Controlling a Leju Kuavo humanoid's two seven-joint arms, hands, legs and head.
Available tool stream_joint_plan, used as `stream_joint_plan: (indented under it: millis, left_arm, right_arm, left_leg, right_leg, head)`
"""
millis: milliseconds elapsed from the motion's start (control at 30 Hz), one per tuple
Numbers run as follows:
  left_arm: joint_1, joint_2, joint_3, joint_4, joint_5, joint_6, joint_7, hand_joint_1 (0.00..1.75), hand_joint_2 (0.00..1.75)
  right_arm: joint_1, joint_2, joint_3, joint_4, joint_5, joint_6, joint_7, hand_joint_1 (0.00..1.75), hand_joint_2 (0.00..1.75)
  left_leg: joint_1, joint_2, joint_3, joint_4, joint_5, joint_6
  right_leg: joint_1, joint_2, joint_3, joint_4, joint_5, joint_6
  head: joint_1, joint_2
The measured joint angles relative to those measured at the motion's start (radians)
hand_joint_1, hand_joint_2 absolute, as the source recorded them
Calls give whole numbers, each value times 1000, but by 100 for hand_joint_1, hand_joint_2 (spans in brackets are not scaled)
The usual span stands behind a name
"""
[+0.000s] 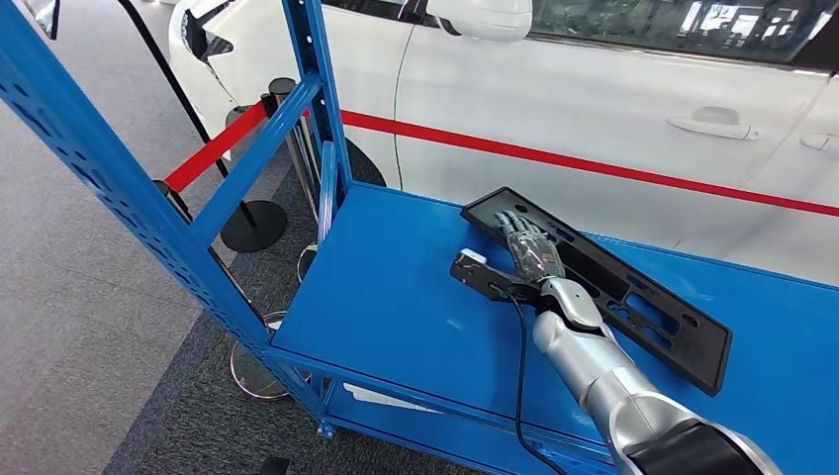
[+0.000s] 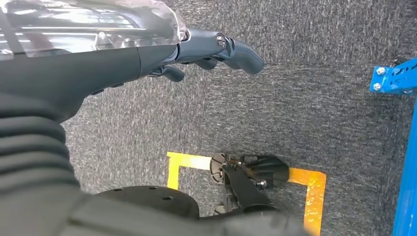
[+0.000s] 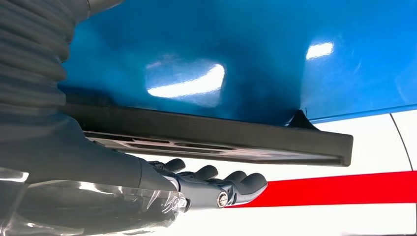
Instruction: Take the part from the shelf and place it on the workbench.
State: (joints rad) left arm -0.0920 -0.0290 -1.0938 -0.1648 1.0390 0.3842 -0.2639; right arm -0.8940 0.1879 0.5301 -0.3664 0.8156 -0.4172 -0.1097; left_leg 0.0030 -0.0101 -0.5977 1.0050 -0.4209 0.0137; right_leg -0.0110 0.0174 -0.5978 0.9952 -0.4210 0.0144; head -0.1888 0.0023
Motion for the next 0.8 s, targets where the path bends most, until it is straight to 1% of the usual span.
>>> stream_joint_plan:
  millis: [167, 300, 533, 667, 800]
  left_arm:
    - [0, 0, -10, 0, 0, 0, -1, 0, 175]
    - [0, 0, -11, 0, 2, 0, -2, 0, 175]
    - [0, 0, -11, 0, 7, 0, -5, 0, 175]
    - [0, 0, -11, 0, 16, 2, -16, 0, 175]
    - [2, 0, -11, 0, 26, 2, -22, 0, 175]
  right_arm:
    - [6, -5, -6, -6, 6, -12, 2, 0, 175]
    - [7, -13, -15, -7, 8, -23, 25, 0, 175]
    - [3, -43, -41, -7, 11, -46, 50, 0, 175]
    - [-2, -63, -59, -7, 13, -60, 43, 0, 175]
    - [-11, -79, -79, -14, 16, -70, 15, 0, 175]
  left_leg:
    - [0, 0, 0, 0, 0, 0]
    - [0, 0, 0, 0, 0, 0]
    - [0, 0, 0, 0, 0, 0]
    - [0, 0, 0, 0, 0, 0]
    - [0, 0, 0, 0, 0, 0]
  right_leg:
    - [0, 0, 0, 0, 0, 0]
    - [0, 0, 0, 0, 0, 0]
    - [0, 0, 0, 0, 0, 0]
    - [0, 0, 0, 0, 0, 0]
    - [0, 0, 0, 0, 0, 0]
  head:
    - [0, 0]
    - [0, 0]
    - [0, 0]
    - [0, 0]
    - [0, 0]
